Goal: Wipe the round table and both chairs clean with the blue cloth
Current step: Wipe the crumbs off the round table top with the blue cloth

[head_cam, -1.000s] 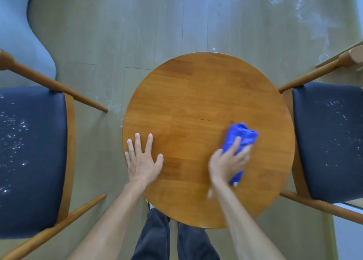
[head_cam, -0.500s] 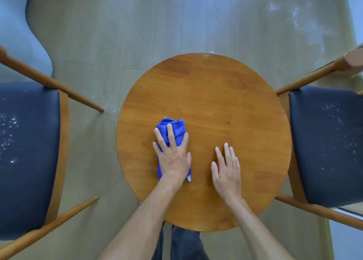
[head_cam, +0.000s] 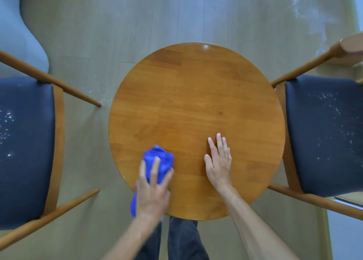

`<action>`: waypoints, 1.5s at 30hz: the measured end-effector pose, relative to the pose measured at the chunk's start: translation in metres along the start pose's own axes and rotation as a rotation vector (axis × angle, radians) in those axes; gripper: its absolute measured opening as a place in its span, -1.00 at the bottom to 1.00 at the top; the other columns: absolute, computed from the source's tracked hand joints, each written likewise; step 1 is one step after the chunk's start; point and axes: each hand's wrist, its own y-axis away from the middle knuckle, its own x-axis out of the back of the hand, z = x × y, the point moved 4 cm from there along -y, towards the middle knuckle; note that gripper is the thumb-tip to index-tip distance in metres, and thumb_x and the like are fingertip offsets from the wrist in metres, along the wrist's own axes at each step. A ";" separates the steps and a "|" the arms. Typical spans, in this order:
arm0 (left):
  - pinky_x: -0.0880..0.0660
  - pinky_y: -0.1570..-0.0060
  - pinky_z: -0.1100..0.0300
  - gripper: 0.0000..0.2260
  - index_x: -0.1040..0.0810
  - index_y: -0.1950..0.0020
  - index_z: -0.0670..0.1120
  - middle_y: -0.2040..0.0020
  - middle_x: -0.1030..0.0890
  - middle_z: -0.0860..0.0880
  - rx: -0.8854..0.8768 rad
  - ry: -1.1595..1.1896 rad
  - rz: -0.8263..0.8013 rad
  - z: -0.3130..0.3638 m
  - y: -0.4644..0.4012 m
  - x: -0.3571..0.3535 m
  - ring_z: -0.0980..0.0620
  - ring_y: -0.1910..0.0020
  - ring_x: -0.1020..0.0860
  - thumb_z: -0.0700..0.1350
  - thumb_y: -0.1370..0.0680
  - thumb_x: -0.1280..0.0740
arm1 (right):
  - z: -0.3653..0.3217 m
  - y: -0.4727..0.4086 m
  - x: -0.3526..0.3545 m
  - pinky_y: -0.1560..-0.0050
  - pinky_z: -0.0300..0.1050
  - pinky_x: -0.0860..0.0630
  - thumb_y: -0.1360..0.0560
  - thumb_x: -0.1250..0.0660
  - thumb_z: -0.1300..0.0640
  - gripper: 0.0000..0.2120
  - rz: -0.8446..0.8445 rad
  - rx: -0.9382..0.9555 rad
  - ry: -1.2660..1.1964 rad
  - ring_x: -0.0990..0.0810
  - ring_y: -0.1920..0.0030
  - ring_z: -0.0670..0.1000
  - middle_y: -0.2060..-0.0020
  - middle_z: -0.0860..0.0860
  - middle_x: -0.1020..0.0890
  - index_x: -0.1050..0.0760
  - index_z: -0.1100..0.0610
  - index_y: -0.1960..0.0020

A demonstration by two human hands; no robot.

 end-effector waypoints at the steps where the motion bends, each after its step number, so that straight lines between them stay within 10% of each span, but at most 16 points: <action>1: -0.52 0.04 -0.21 -0.51 -0.67 -0.11 0.03 -0.39 -0.44 -0.24 -0.062 0.014 -0.063 0.031 0.015 -0.010 -0.48 -0.27 -0.41 -0.28 -0.22 -0.48 | 0.002 -0.001 0.002 -0.50 -0.01 0.10 -0.56 -0.19 0.26 -0.48 -0.006 0.009 -0.001 0.09 -0.54 -0.09 -0.54 -0.06 -0.04 -0.25 0.02 -0.50; 8: -0.58 0.05 -0.07 -0.67 -0.66 -0.02 0.12 -0.29 -0.55 -0.16 -0.397 0.010 -0.058 0.050 -0.019 -0.013 -0.37 -0.24 -0.50 -0.24 -0.41 -0.30 | 0.013 -0.004 0.021 -0.30 -0.25 -0.06 -0.57 -0.13 0.31 -0.53 -0.097 0.064 -0.041 0.04 -0.47 -0.27 -0.52 -0.14 -0.13 -0.35 0.03 -0.44; 12: -0.55 0.09 -0.13 -0.50 -0.64 -0.18 0.05 -0.36 -0.47 -0.24 -0.146 0.018 -0.103 -0.021 -0.085 0.016 -0.46 -0.32 -0.38 -0.24 -0.27 -0.51 | 0.003 -0.004 0.020 -0.37 -0.21 -0.02 -0.57 -0.12 0.30 -0.53 -0.125 0.011 -0.084 0.06 -0.51 -0.19 -0.54 -0.11 -0.09 -0.32 0.08 -0.46; 16: -0.25 -0.35 -0.05 -0.40 -0.35 -0.47 0.07 -0.54 -0.16 -0.16 -0.028 0.291 -0.179 -0.036 -0.083 0.031 -0.23 -0.52 -0.08 0.02 -0.46 -0.45 | -0.027 0.000 0.021 -0.47 -0.15 -0.06 -0.56 -0.19 0.27 -0.57 -0.063 0.016 -0.096 -0.08 -0.53 -0.01 -0.51 -0.02 -0.22 -0.35 0.15 -0.43; 22: -0.39 -0.14 -0.02 -0.62 -0.45 -0.29 -0.13 -0.19 -0.46 -0.15 0.592 0.327 -0.090 -0.065 -0.038 0.042 -0.18 -0.16 -0.43 0.00 -0.53 -0.35 | -0.121 -0.003 0.018 -0.17 0.10 -0.51 -0.39 -0.26 0.45 -0.58 0.025 0.515 -0.017 -0.50 -0.26 0.22 -0.26 0.12 -0.55 -0.56 0.24 -0.21; 28: -0.38 -0.17 0.04 -0.59 -0.37 -0.31 -0.06 -0.21 -0.42 -0.07 0.672 0.291 -0.269 -0.072 -0.028 0.038 -0.09 -0.22 -0.40 0.11 -0.54 -0.27 | -0.154 -0.029 -0.010 -0.48 0.06 0.01 -0.43 -0.12 0.45 -0.24 -0.383 0.743 0.395 0.07 -0.54 0.11 -0.55 -0.07 -0.05 -0.12 -0.04 -0.53; 33: -0.38 -0.16 0.10 -0.61 -0.37 -0.21 -0.05 -0.13 -0.37 -0.02 0.697 0.405 -0.357 -0.079 -0.026 0.036 -0.05 -0.20 -0.36 -0.05 -0.42 -0.36 | -0.151 -0.040 -0.006 -0.35 0.08 -0.18 -0.46 -0.18 0.34 -0.38 -0.353 0.773 0.576 -0.25 -0.36 0.17 -0.38 0.02 -0.32 -0.23 -0.03 -0.47; 39: -0.35 0.10 0.08 -0.78 -0.32 0.13 -0.07 0.14 -0.43 0.00 0.435 0.439 -0.204 -0.070 -0.025 0.051 -0.06 0.13 -0.37 -0.29 -0.37 -0.32 | -0.151 -0.034 0.021 -0.09 0.03 -0.47 -0.32 -0.30 0.44 -0.75 -0.129 0.899 0.475 -0.52 -0.21 0.15 -0.07 0.01 -0.60 -0.51 0.14 0.12; 45: -0.43 0.16 0.06 -0.79 -0.45 0.17 -0.16 0.27 -0.49 -0.02 0.146 0.398 -0.004 -0.058 -0.037 0.090 -0.09 0.30 -0.50 -0.37 -0.25 -0.28 | -0.123 -0.020 0.058 -0.03 -0.03 -0.37 -0.30 -0.33 0.38 -0.75 -0.055 0.833 0.343 -0.56 0.05 0.11 0.14 -0.04 -0.60 -0.52 0.14 0.08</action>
